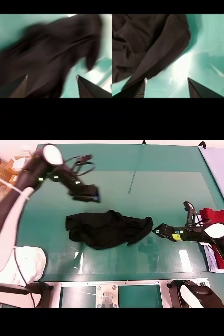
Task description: Fold the shirts.
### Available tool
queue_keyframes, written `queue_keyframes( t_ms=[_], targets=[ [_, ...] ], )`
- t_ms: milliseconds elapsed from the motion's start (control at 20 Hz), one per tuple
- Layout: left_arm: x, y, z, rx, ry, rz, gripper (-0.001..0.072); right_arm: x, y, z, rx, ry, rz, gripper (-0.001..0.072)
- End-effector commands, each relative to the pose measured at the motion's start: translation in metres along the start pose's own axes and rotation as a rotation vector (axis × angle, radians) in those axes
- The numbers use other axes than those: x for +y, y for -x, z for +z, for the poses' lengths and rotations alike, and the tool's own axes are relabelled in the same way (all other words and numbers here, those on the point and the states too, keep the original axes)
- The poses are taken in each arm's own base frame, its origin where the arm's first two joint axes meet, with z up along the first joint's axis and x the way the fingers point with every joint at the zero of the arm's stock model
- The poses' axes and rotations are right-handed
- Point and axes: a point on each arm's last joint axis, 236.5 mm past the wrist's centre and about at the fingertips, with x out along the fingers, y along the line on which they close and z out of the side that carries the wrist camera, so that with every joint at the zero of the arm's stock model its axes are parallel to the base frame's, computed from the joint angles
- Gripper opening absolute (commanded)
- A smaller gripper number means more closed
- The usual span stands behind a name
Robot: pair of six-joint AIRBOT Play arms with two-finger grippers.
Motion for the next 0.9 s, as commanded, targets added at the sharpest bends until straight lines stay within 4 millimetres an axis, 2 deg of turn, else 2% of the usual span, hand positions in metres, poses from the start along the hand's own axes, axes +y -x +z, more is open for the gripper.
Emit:
queue_keyframes(
  t_ms=[0, 150, 200, 350, 500, 550, 600, 650, 700, 750, 850],
  targets=[
    [0.073, 0.013, -0.069, 0.168, 0.211, 0.106, 0.0648, -0.001, -0.029, 0.005, 0.059, -0.101, 0.046, 0.0583],
    [0.082, -0.022, -0.119, 0.214, 0.283, 0.091, 0.0649, 0.013, -0.051, 0.023, 0.084, -0.122, 0.135, 0.0582],
    [0.081, -0.036, -0.130, 0.205, 0.310, 0.072, 0.0649, 0.015, -0.055, 0.029, 0.090, -0.125, 0.149, 0.0582],
    [0.073, -0.081, -0.144, 0.158, 0.410, -0.027, 0.0648, 0.012, -0.068, 0.037, 0.122, -0.147, 0.150, 0.0579],
    [0.074, -0.117, -0.147, 0.082, 0.469, -0.037, 0.0648, 0.012, -0.076, 0.032, 0.149, -0.171, 0.155, 0.0529],
    [0.072, -0.125, -0.140, 0.039, 0.476, -0.039, 0.0647, 0.013, -0.079, 0.030, 0.161, -0.175, 0.158, 0.0427],
    [0.070, -0.130, -0.130, -0.011, 0.476, -0.040, 0.0647, 0.015, -0.082, 0.027, 0.172, -0.173, 0.160, 0.0274],
    [0.066, -0.133, -0.122, -0.044, 0.467, -0.044, 0.0641, 0.017, -0.085, 0.024, 0.183, -0.160, 0.165, 0.0180],
    [0.060, -0.134, -0.118, -0.059, 0.450, -0.055, 0.0371, 0.019, -0.087, 0.021, 0.191, -0.140, 0.167, 0.0023],
    [0.055, -0.135, -0.117, -0.058, 0.417, -0.067, 0.0025, 0.020, -0.088, 0.019, 0.194, -0.122, 0.169, 0.0013],
    [0.048, -0.129, -0.119, -0.036, 0.383, -0.083, 0.0027, 0.023, -0.083, 0.028, 0.179, -0.109, 0.179, 0.0012]
  ],
)
